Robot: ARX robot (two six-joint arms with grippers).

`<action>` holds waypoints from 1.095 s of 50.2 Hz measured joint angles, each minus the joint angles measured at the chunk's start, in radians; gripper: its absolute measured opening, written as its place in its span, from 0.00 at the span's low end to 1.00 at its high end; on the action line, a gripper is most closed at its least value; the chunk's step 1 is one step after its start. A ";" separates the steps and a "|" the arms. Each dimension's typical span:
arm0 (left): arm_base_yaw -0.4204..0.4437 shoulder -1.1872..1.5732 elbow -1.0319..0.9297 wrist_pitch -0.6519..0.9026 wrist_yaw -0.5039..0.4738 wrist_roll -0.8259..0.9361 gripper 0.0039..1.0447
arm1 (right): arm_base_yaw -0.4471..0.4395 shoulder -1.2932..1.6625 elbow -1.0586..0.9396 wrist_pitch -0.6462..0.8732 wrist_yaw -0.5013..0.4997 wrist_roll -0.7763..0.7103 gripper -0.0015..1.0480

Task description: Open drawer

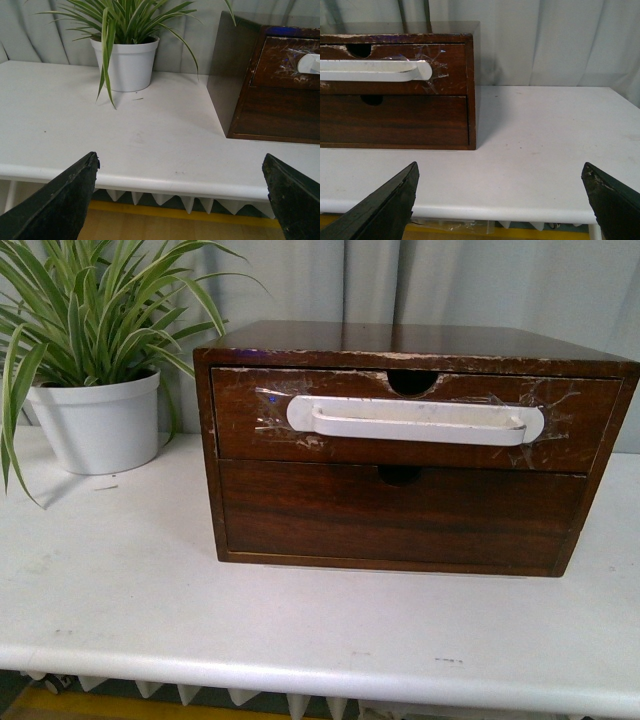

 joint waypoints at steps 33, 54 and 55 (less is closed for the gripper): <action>-0.145 0.411 0.138 0.131 -0.329 0.033 0.94 | -0.014 0.367 0.202 -0.066 -0.272 -0.077 0.91; -0.152 1.016 0.597 0.094 0.257 0.566 0.94 | 0.021 0.884 0.644 -0.176 -0.377 -0.540 0.91; -0.159 1.039 0.625 0.079 0.274 0.583 0.94 | 0.023 0.892 0.653 -0.180 -0.377 -0.544 0.91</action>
